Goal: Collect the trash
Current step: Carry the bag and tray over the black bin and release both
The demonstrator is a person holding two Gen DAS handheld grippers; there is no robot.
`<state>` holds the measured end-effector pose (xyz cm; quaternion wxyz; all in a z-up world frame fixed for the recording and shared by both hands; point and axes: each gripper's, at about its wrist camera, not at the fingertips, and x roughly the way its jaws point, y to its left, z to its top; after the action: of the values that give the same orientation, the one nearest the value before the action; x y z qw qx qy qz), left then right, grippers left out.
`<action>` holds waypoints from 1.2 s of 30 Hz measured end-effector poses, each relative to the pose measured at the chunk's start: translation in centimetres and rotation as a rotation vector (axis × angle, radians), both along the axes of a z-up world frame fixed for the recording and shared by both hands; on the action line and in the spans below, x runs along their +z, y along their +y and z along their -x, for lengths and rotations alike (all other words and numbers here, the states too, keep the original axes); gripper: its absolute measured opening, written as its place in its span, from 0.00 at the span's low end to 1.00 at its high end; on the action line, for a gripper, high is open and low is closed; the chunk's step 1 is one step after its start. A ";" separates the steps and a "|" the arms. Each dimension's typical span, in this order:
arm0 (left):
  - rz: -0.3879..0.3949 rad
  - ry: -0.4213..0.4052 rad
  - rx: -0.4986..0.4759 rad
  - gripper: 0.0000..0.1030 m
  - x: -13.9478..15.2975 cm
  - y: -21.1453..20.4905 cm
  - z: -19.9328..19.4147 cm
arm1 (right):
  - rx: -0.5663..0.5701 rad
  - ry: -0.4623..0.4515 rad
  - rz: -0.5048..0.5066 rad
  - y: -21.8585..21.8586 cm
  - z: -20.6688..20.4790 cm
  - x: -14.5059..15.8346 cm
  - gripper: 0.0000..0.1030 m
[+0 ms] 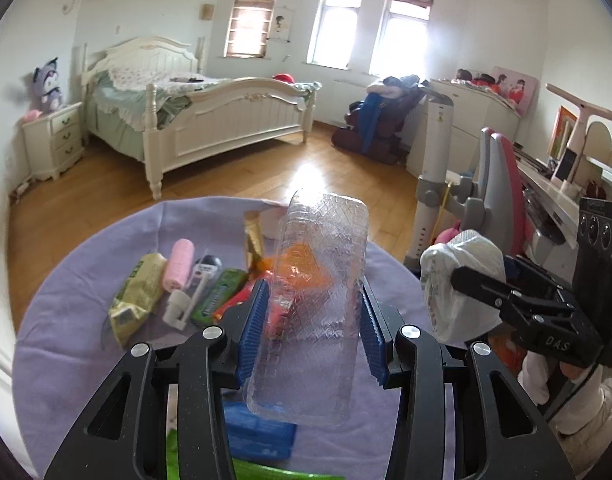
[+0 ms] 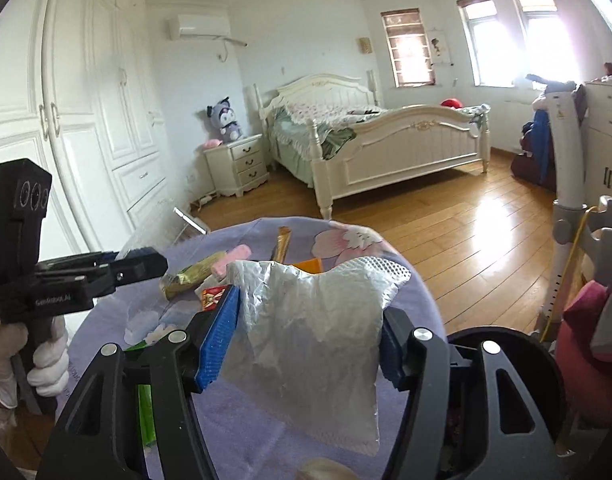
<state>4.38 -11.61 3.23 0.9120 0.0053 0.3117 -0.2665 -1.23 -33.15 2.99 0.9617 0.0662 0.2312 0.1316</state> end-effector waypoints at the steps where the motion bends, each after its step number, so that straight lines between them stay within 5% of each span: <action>1: 0.002 -0.002 -0.009 0.43 0.0 -1.0 0.4 | -0.028 -0.014 0.003 -0.8 0.6 0.2 0.58; 9: 0.012 0.009 -0.100 0.43 -0.8 -9.2 1.7 | -0.248 -0.049 0.046 -7.7 3.1 -0.2 0.58; 16: -0.001 0.056 -0.183 0.43 -3.1 -15.7 1.5 | -0.358 0.011 0.092 -12.2 4.2 -4.2 0.58; 36: -0.040 0.192 -0.262 0.43 -7.9 -24.2 -1.9 | -0.401 0.131 0.082 -15.7 3.7 -9.1 0.58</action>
<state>6.26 -35.85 -4.70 0.8352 0.0387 0.3994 -0.3761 -4.92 -48.85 -6.09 0.9534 0.0801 0.2808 -0.0763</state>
